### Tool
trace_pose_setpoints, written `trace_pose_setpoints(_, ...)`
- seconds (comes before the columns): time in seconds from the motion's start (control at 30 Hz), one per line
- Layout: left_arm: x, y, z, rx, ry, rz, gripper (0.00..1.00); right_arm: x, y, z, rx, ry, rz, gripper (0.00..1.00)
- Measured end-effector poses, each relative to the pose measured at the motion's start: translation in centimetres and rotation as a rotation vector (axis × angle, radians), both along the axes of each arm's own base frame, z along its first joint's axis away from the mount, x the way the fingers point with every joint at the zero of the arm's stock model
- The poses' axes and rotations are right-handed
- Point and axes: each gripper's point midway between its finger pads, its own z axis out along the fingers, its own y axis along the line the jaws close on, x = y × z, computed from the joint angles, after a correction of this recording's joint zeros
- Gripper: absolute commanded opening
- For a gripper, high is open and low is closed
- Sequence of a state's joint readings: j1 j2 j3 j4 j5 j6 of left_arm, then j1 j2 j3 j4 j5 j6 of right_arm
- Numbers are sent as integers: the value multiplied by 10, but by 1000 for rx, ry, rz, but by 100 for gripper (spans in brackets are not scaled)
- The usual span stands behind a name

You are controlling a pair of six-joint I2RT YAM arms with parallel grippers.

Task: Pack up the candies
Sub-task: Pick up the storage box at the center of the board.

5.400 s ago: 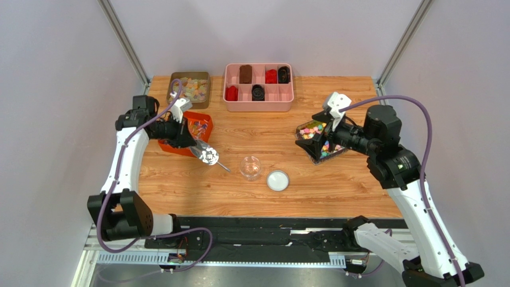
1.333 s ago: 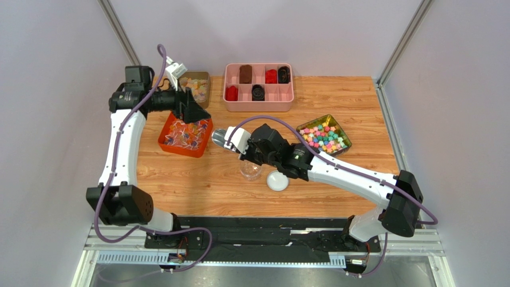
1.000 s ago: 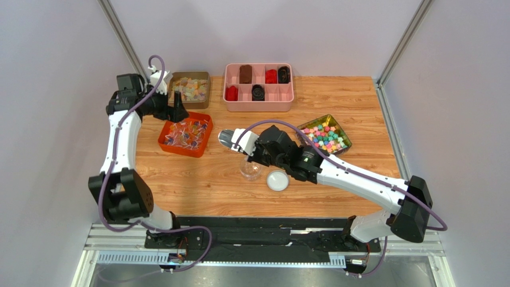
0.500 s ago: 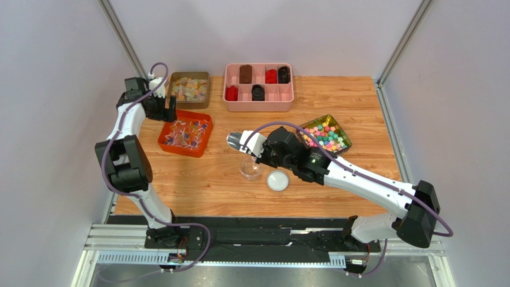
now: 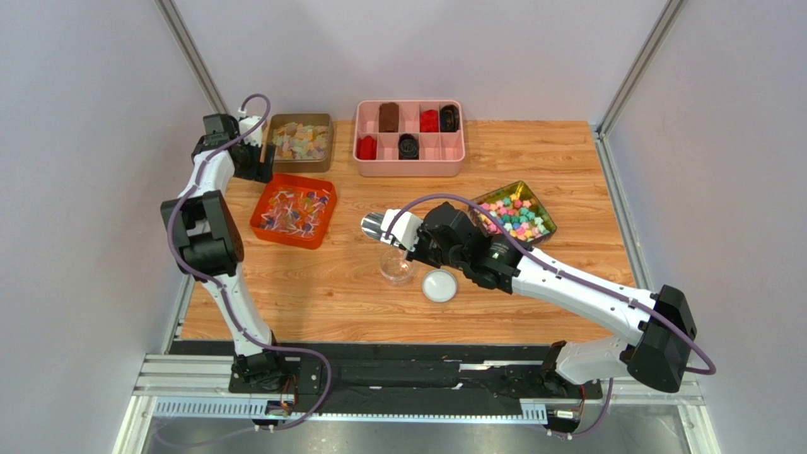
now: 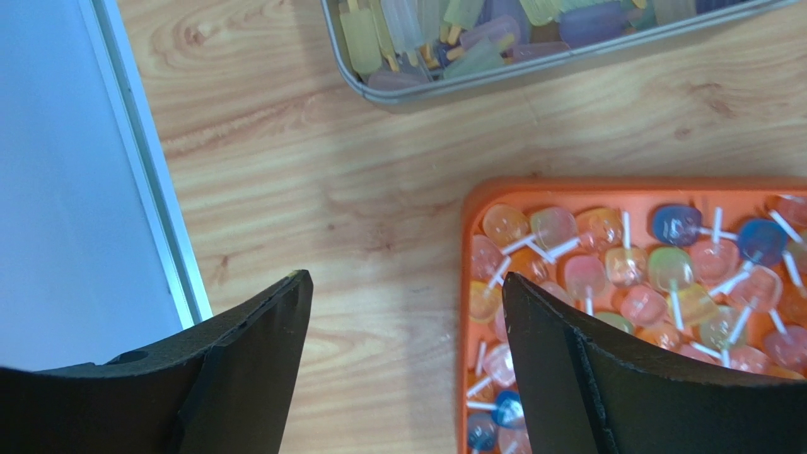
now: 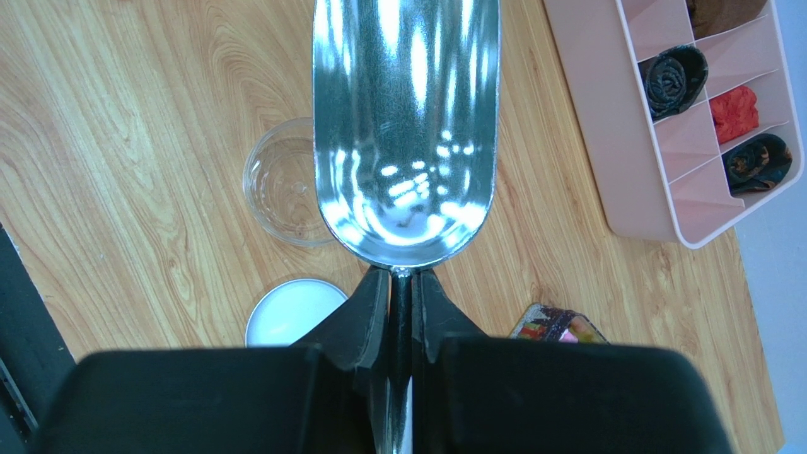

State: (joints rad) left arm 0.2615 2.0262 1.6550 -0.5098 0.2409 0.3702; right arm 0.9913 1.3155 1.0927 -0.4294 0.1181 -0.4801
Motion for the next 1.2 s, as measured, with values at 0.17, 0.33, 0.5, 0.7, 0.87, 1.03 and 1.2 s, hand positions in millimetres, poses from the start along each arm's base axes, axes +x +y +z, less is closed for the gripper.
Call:
trace_pose_setpoints(0.17, 13, 3, -12, 12, 13, -38, 81, 0, 0, 0, 1, -1, 0, 0)
trace_pose_setpoints(0.33, 12, -3, -21, -6, 40, -85, 77, 1, 0, 0, -2, -5, 2, 0)
trace_pose_setpoints(0.5, 16, -2, -20, 4, 39, -110, 72, 1, 0, 1, -4, -7, 2, 0)
trace_pose_setpoints(0.7, 17, 1, -33, 19, 65, -115, 70, 1, 0, 1, -4, -7, 2, 0)
trace_pose_setpoints(0.87, 14, 1, -45, 35, 95, -125, 66, 1, 0, 1, -3, -7, 2, 0)
trace_pose_setpoints(1.03, 13, -1, -51, 48, 114, -135, 65, 1, 0, 1, -3, -7, 2, 0)
trace_pose_setpoints(1.2, 12, -4, -62, 64, 141, -145, 57, 1, 0, 1, -3, -7, 2, 0)
